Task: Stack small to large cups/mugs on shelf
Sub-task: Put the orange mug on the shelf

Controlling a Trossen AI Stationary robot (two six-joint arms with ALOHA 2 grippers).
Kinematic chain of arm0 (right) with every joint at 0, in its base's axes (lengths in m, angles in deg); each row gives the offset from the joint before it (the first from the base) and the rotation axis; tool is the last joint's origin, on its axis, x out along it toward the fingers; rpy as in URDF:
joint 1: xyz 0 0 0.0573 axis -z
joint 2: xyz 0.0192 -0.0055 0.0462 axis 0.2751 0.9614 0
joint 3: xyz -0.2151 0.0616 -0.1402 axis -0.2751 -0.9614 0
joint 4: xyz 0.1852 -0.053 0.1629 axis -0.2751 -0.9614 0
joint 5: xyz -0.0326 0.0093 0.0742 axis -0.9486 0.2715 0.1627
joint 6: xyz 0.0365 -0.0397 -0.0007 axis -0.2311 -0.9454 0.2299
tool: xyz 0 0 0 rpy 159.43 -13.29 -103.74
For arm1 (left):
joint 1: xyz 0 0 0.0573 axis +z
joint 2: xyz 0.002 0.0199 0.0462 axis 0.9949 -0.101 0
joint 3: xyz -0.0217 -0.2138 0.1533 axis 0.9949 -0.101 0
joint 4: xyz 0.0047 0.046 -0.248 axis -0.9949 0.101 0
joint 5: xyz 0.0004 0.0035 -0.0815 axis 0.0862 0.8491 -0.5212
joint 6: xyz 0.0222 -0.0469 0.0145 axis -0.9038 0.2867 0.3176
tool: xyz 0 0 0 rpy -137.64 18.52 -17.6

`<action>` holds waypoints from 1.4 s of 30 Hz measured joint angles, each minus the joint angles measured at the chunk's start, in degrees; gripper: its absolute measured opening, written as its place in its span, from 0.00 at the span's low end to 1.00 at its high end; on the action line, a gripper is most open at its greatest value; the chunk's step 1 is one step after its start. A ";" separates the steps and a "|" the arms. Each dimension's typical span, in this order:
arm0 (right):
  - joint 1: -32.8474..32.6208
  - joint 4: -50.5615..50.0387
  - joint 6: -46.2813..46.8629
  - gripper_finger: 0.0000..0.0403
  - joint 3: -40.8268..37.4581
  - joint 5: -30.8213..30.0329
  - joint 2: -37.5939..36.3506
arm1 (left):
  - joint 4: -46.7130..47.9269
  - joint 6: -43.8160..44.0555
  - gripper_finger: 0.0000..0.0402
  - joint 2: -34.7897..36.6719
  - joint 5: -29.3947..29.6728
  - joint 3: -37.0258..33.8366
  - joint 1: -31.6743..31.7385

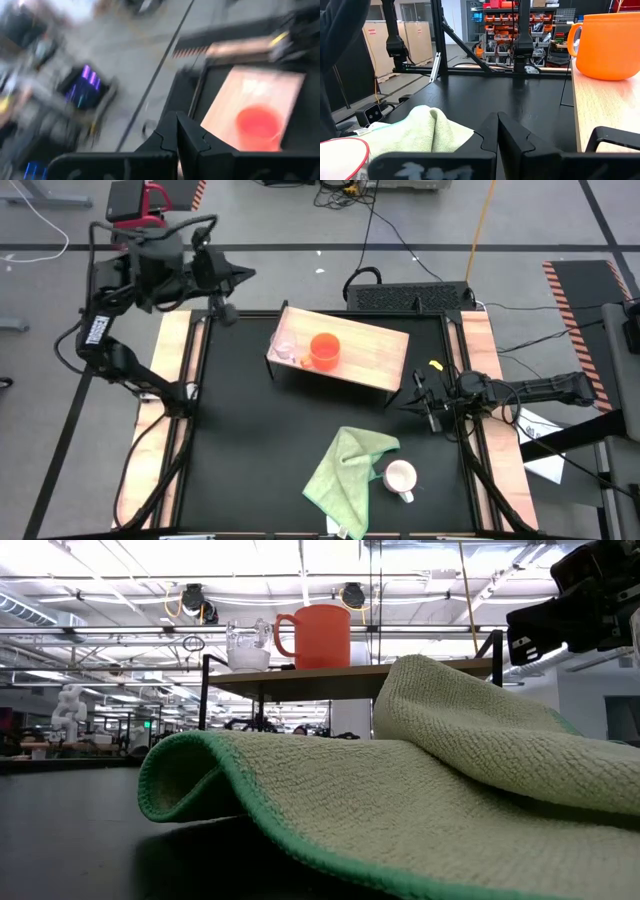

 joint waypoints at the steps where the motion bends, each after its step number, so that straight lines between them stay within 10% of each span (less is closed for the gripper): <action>1: 0.00 0.00 -0.01 0.00 0.00 0.00 -0.02 | 1.21 1.41 0.00 0.40 0.68 -1.09 1.43; 8: 0.01 0.00 -0.30 0.00 0.00 0.00 -0.02 | -1.05 4.47 0.00 9.05 -2.94 -15.95 4.75; 20: 0.00 -0.02 -0.78 0.00 0.00 0.00 0.00 | -36.09 10.09 0.00 35.33 -19.64 -57.36 1.88; 42: 0.01 -0.07 -1.07 0.00 -0.01 0.00 0.00 | -76.54 16.49 0.00 64.86 -17.17 -112.47 -8.38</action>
